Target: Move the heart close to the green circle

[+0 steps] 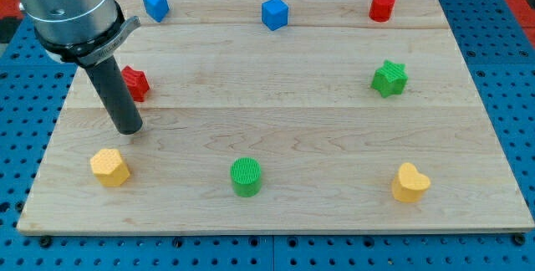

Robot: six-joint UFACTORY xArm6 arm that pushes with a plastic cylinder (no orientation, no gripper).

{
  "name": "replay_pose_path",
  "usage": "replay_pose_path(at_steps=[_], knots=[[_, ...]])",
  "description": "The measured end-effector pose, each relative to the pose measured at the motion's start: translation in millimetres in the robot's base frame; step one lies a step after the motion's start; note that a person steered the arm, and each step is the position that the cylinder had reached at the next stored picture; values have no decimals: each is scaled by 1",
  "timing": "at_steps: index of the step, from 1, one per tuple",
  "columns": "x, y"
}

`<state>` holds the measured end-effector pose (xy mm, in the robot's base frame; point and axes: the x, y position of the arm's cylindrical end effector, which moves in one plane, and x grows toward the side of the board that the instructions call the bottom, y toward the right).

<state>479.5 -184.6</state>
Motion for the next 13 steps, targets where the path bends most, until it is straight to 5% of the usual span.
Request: replay_pose_path(at_steps=[4,6,8,9,11,13], knots=[[-4,-1],[-9,95],[-2,314],[56,354],[68,388],[80,319]])
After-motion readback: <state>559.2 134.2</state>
